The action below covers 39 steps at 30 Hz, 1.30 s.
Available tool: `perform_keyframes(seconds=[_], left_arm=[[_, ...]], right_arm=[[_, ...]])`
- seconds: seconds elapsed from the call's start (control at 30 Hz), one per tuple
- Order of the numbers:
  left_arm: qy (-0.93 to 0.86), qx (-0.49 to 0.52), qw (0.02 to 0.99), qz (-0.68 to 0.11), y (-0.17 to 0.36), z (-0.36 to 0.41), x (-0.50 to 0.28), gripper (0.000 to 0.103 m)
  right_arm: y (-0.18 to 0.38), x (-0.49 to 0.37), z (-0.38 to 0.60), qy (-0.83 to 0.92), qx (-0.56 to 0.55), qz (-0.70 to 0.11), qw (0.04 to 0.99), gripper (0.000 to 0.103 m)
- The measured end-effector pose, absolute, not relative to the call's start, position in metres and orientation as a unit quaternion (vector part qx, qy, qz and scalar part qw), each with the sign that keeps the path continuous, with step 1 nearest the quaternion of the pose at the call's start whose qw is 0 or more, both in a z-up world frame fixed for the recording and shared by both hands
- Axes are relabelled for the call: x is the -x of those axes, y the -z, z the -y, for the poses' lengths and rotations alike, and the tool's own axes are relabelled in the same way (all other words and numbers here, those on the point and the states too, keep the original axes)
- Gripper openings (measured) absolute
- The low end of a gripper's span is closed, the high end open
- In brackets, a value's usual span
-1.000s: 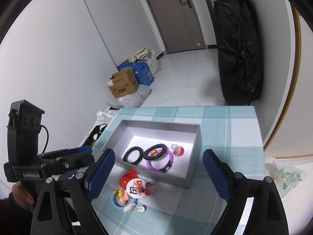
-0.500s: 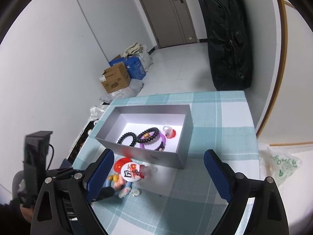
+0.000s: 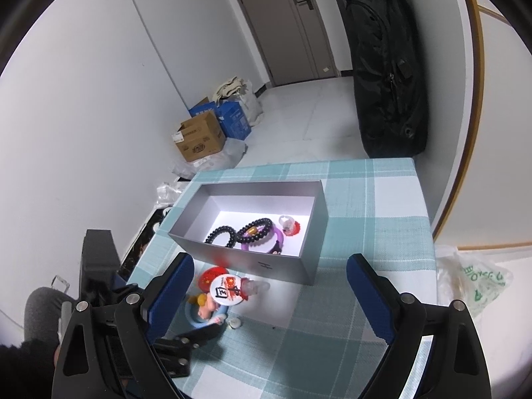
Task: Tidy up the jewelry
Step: 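Lower the left gripper onto the blue ring toy and close it, then lift the blue ring toy with the left gripper toward the box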
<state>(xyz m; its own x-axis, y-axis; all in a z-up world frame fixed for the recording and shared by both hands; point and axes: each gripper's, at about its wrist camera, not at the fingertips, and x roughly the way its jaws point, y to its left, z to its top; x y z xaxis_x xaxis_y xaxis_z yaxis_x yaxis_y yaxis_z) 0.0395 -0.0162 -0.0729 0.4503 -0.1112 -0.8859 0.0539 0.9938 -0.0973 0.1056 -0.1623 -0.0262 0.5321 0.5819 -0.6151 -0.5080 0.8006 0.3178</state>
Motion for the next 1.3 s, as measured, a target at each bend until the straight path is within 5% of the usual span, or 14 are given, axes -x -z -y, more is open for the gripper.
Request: perform_keyframes(seconds=[0.13, 0.2, 1.3], left_arm=[[0.051, -0.013, 0.857, -0.513, 0.077, 0.021, -0.045, 0.071], [0.057, -0.012, 0.857, -0.512, 0.076, 0.018, -0.043, 0.056], [0.106, 0.189, 0.887, -0.409, -0.013, -0.047, -0.03, 0.056]], right_arm=[[0.025, -0.104, 0.162, -0.313, -0.049, -0.368, 0.874, 0.094], [0.024, -0.103, 0.162, -0.314, -0.047, -0.367, 0.874, 0.094], [0.052, -0.094, 0.131, -0.358, -0.005, -0.416, 0.836, 0.093]])
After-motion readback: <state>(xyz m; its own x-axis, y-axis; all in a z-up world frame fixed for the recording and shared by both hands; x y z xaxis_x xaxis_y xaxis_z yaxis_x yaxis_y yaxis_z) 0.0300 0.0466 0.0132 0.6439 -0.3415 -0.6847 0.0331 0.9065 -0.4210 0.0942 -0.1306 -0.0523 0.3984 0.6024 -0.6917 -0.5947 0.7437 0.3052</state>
